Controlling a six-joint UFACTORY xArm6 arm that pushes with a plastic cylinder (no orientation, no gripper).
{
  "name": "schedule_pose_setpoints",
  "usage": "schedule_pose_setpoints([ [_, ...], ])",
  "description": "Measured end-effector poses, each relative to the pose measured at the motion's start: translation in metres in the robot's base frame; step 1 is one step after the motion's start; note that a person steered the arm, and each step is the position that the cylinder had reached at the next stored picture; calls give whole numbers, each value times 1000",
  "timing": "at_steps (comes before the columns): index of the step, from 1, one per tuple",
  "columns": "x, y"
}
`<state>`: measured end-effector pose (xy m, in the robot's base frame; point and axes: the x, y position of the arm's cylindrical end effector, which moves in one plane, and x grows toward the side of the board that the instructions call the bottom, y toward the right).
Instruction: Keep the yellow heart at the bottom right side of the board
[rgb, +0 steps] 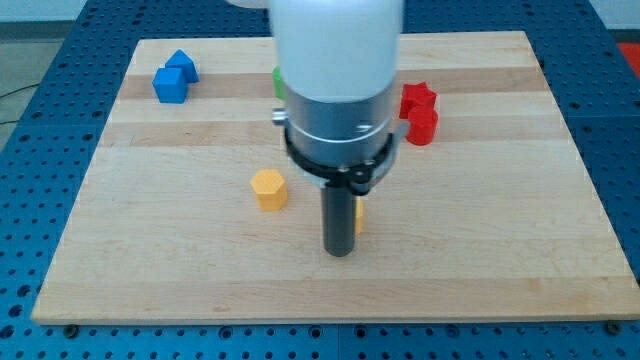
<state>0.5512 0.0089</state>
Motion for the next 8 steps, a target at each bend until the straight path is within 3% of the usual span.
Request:
schedule_pose_setpoints([
  [2,-33,-36],
  [3,-29,7],
  [5,-55,34],
  [7,6,176],
  [8,-36,175],
])
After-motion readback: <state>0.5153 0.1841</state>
